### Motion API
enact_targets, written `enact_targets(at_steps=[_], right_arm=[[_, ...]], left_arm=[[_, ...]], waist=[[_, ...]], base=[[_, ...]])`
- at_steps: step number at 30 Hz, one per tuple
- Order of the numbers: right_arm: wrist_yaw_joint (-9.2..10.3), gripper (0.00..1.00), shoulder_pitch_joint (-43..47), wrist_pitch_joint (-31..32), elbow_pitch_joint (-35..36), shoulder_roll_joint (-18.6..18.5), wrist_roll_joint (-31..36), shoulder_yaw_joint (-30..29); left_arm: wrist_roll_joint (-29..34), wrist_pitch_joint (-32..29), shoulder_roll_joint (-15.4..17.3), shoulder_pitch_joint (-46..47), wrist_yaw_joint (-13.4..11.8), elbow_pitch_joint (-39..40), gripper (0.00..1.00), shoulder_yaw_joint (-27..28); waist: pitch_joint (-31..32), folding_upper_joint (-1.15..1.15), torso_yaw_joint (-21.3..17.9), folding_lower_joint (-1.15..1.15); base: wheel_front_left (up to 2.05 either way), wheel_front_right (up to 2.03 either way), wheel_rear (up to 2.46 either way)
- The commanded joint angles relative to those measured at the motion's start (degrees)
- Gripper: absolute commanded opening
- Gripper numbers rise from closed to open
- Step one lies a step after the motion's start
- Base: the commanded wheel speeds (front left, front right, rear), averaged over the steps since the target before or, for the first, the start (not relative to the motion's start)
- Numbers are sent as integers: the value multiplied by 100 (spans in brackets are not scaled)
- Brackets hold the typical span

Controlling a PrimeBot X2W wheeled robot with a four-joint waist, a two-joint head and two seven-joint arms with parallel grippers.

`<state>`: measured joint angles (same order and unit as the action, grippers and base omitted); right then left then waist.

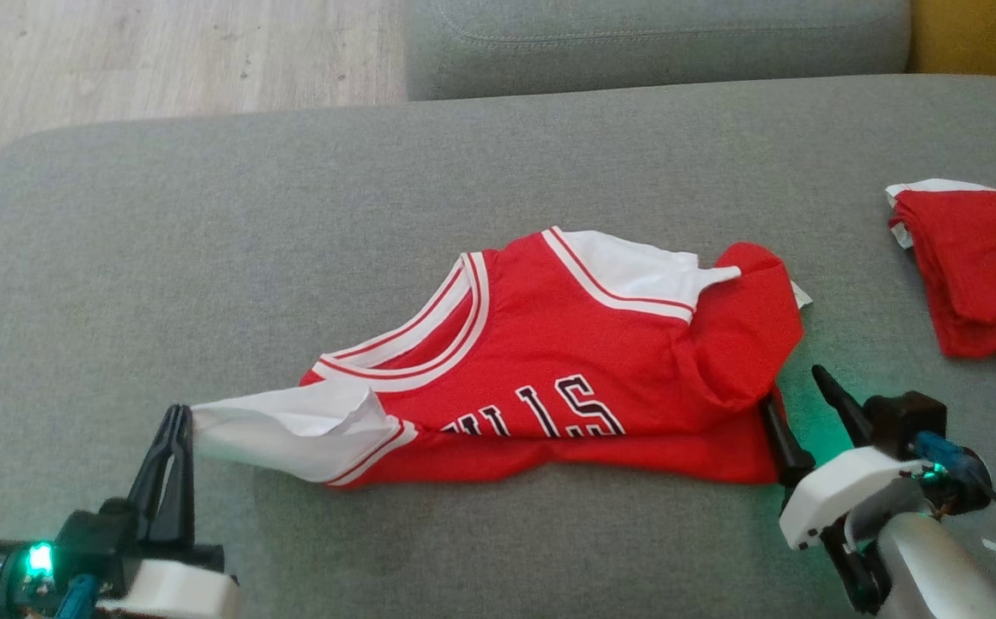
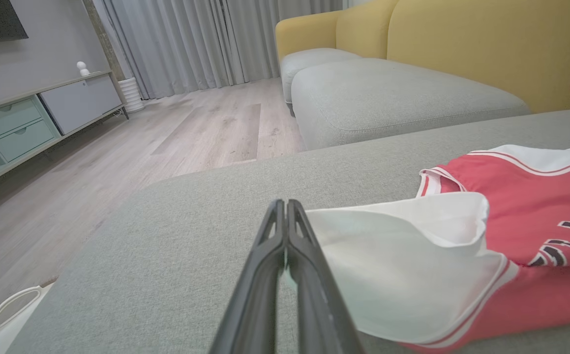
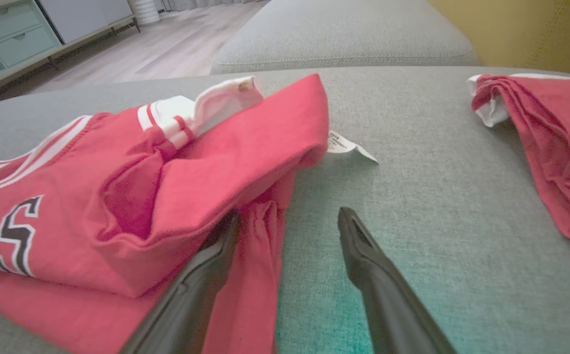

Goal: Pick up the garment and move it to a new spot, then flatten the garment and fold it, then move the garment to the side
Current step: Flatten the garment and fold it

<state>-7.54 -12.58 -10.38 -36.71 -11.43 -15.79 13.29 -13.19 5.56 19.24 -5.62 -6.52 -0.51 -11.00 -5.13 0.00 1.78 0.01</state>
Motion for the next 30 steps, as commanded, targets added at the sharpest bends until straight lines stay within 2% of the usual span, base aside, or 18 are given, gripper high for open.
enact_targets(at_steps=[1,2,4,5,8,14,17,24,30], right_arm=[[5,100,-200,26,41,-82,31,176],[5,87,-252,27,-22,-83,30,197],[5,47,-333,40,-143,-90,28,269],[5,41,-370,24,-187,-93,19,290],[5,2,-471,-77,-264,-118,34,374],[5,0,-549,-249,-285,-194,79,414],[5,0,-498,-367,-9,-291,96,336],[5,0,-128,-455,1650,-857,87,-174],[5,0,-38,-404,3184,-1217,23,-728]], left_arm=[[45,17,159,342,-16,200,0,233],[45,20,158,360,-12,197,0,219],[48,19,149,394,-11,191,0,190],[49,19,143,411,-12,188,0,177],[47,34,133,454,-17,173,0,152],[10,126,142,493,-15,167,0,163],[-97,182,132,528,11,299,0,215],[-406,213,362,872,218,1080,0,493],[-607,-16,664,1677,482,1760,0,646]], waist=[[-21,0,27,-1],[-30,0,43,-1],[-43,0,77,-1],[-51,0,95,-1],[-61,0,131,-1],[31,0,136,-1],[158,0,102,-1],[460,0,-55,-1],[606,0,-218,-1]], base=[[0,0,0],[0,0,0],[0,0,0],[0,0,0],[0,0,0],[0,0,0],[0,0,0],[0,0,0],[0,0,0]])
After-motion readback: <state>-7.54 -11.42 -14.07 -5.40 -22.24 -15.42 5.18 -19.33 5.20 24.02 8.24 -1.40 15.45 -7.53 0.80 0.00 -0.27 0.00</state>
